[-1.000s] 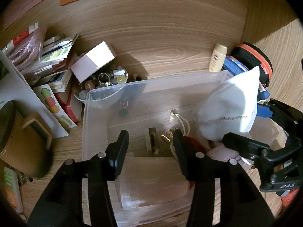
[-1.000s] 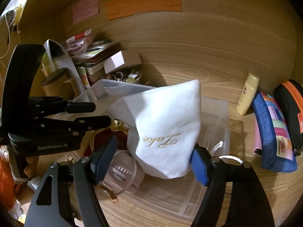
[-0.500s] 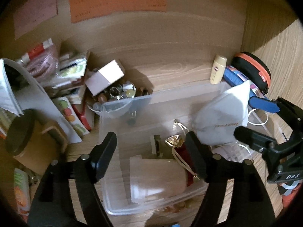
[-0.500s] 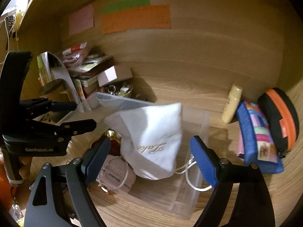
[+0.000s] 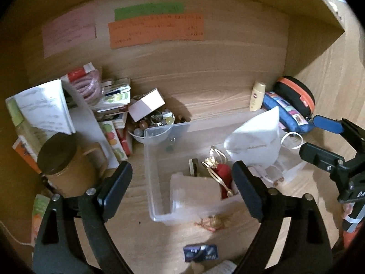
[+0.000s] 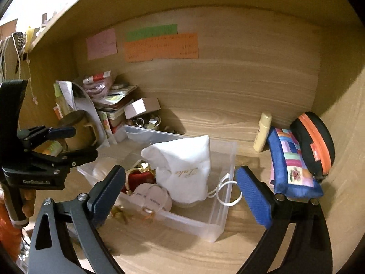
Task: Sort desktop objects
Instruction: 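Open both grippers to drop the pouch and card into the bin, withdraw, then grasp the blue card pack with the left gripper while the right grasps the gold bell ornament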
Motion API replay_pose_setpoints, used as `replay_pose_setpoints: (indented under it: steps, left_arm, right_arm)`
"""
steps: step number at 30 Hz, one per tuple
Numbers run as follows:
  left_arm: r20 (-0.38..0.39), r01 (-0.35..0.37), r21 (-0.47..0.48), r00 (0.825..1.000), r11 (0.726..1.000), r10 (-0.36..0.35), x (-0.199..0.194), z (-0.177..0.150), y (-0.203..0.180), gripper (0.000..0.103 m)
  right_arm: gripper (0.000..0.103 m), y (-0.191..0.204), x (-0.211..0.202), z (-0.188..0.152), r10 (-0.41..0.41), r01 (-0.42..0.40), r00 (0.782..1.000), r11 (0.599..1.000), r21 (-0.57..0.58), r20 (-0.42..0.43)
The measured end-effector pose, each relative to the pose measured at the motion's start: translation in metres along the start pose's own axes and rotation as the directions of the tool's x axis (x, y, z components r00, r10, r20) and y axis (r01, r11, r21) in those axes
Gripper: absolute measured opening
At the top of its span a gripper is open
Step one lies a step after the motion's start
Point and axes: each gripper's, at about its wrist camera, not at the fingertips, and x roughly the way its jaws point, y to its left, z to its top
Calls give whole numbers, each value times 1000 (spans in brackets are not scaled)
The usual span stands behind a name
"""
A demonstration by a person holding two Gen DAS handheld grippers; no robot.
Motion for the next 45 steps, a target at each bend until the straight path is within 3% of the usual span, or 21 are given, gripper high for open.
replay_pose_setpoints:
  steps: [9, 17, 26, 32, 39, 45]
  left_arm:
    - [-20, 27, -16, 999, 1000, -27, -21, -27, 1, 90]
    - [-67, 32, -6, 997, 999, -33, -18, -62, -2, 90]
    - [-184, 48, -49, 981, 998, -57, 13, -92, 18, 90]
    - [-255, 109, -36, 960, 993, -114, 32, -104, 17, 90]
    - [-273, 108, 34, 957, 994, -95, 39, -107, 2, 90]
    - [-269, 118, 39, 958, 992, -103, 38, -108, 3, 86]
  right_arm:
    - [97, 9, -24, -16, -19, 19, 1000, 999, 27, 2]
    - [97, 12, -17, -43, -22, 26, 998, 998, 66, -58]
    - [96, 41, 14, -71, 72, -71, 981, 997, 13, -178]
    - [84, 60, 31, -77, 100, -115, 968, 992, -49, -231]
    - [72, 62, 40, -78, 111, -130, 961, 990, -60, -255]
    - [63, 72, 55, -78, 132, -166, 946, 982, -92, -298]
